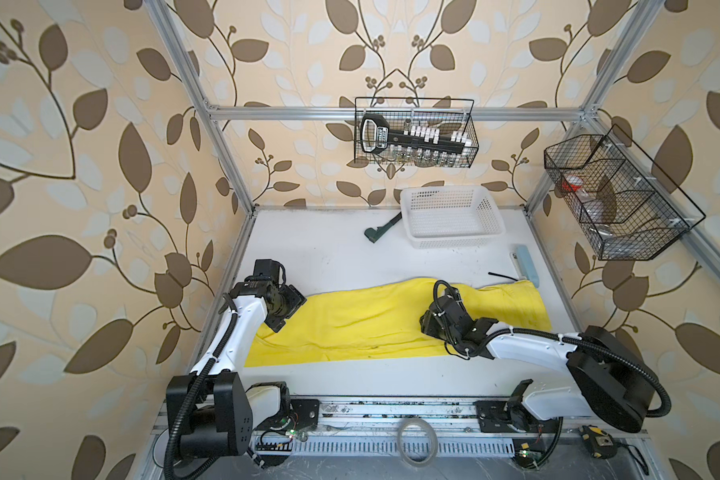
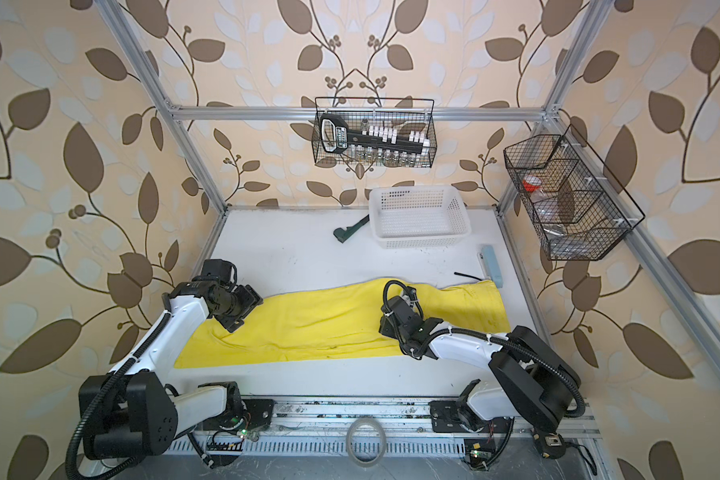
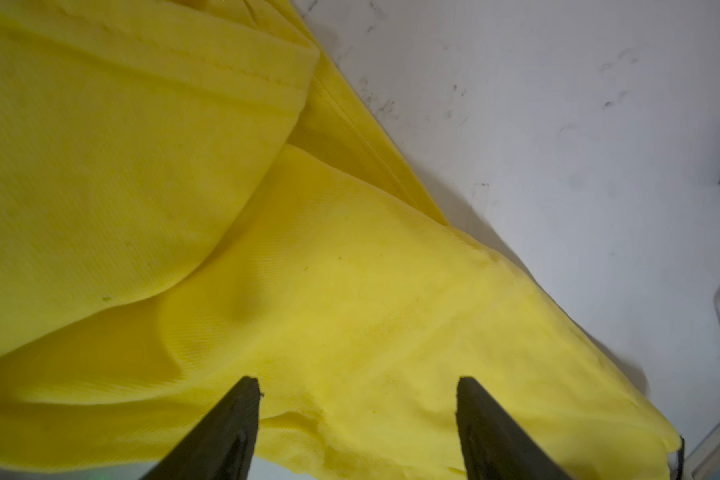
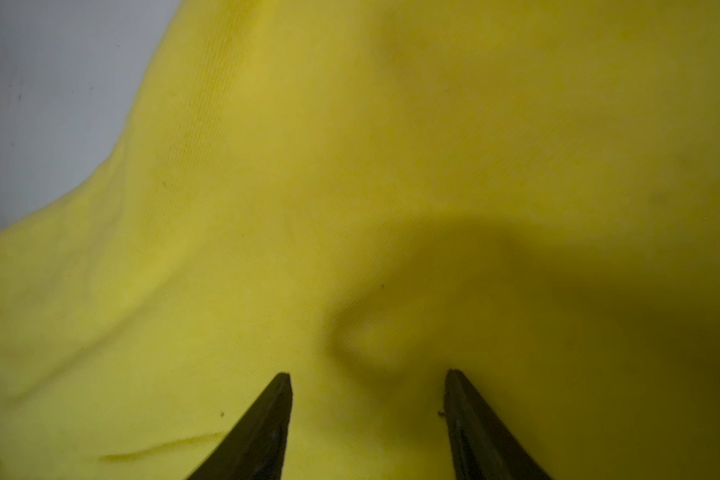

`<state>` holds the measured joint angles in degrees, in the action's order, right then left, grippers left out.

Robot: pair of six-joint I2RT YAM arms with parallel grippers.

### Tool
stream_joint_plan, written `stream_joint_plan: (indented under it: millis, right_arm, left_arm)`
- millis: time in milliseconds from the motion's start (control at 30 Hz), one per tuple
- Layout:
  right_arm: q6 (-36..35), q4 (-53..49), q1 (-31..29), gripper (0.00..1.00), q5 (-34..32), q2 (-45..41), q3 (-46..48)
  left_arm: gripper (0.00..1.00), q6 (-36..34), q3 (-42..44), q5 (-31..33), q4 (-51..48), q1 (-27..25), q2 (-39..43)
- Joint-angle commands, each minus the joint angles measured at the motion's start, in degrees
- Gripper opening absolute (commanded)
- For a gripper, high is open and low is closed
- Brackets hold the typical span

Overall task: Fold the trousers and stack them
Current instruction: 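Move the right gripper to the waistband middle while the left regrasps the cuff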

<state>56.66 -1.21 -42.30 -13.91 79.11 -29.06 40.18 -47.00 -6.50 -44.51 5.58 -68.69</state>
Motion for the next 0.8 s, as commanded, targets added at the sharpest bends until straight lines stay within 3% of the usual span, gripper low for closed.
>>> stream_joint_plan:
  millis: [0, 167, 333, 467, 667, 767]
  right_arm:
    - [4.31, -5.09, 0.82, 0.6, -3.17, 0.96, 4.51]
    - [7.2, -10.19, 2.69, 0.6, -5.16, -1.77, 8.07]
    - [9.03, -12.19, 5.25, 0.6, -4.47, -5.48, 10.32]
    - [10.39, -14.74, 5.97, 0.61, -4.93, -8.26, 9.27]
    - [2.75, -13.73, 7.8, 0.62, -1.88, -15.01, 5.82]
    - [-2.8, -12.88, 8.47, 0.66, -0.47, -18.1, 4.16]
  left_arm:
    - [0.79, -5.89, -4.35, 8.68, -2.08, 0.16, -1.68]
    - [0.91, -13.48, -7.65, 15.01, -0.96, 0.87, -4.97]
    - [0.93, -20.59, -10.37, 11.64, -0.62, 5.92, -9.73]
    - [0.93, -26.48, -13.87, 10.63, -1.45, 6.44, -11.81]
    - [0.88, -33.76, -17.48, 7.45, -3.62, 6.18, -17.02]
    - [0.82, -36.45, -16.16, 1.21, -2.74, 6.19, -17.77]
